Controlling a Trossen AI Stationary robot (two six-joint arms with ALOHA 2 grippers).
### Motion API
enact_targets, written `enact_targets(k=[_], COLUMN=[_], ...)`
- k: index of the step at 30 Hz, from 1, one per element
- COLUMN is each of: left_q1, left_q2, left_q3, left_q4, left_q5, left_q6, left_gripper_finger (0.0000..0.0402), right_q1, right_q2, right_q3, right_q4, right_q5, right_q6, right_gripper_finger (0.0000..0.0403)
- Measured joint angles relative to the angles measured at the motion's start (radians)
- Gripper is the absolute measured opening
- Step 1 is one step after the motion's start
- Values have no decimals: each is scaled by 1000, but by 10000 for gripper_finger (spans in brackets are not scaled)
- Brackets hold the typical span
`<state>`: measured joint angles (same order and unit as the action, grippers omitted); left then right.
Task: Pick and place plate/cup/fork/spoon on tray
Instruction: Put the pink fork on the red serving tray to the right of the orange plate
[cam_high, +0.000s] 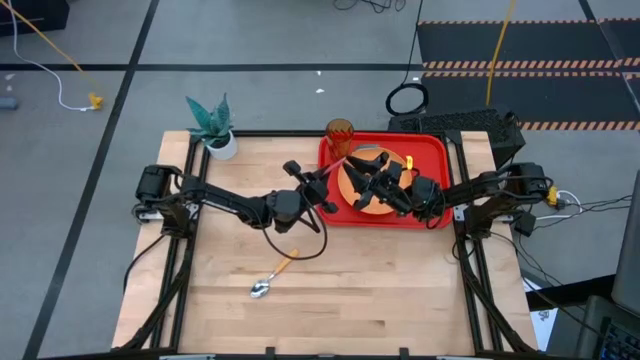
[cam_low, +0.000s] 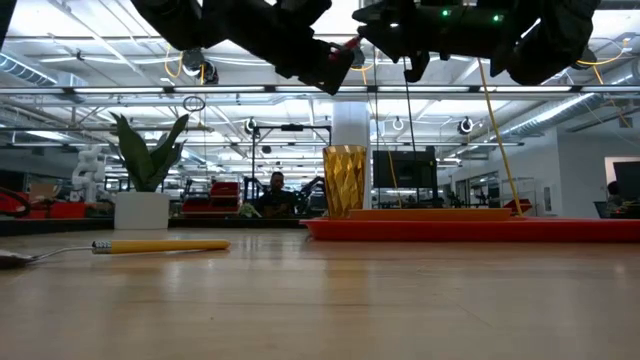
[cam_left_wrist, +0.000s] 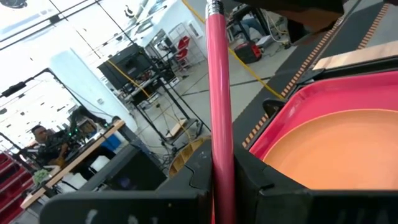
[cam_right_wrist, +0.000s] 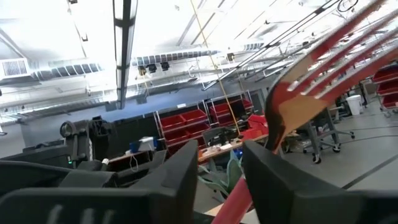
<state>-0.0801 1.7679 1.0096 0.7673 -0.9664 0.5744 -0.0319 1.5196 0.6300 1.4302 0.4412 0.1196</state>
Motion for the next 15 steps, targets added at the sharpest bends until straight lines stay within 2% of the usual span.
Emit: enact_targets(k=[6,9,12,15], left_q1=[1,1,1,-1], left_q2=[0,0,0,0], left_q3=[0,0,0,0], left_q4=[5,5,5,28], left_q5=[3,2,-4,-27], left_q6=[0,1,21,55], left_gripper_finger=[30,30,30,30], right_q1=[0,0,8,24], right_q2=[0,0,0,0], right_q3=[0,0,0,0], right_q4=[-6,-29,-36,-36], right_q5=[0,-3,-25,-23], right_q6=[0,-13,-38,-78], right_gripper_finger=[29,5,15,49])
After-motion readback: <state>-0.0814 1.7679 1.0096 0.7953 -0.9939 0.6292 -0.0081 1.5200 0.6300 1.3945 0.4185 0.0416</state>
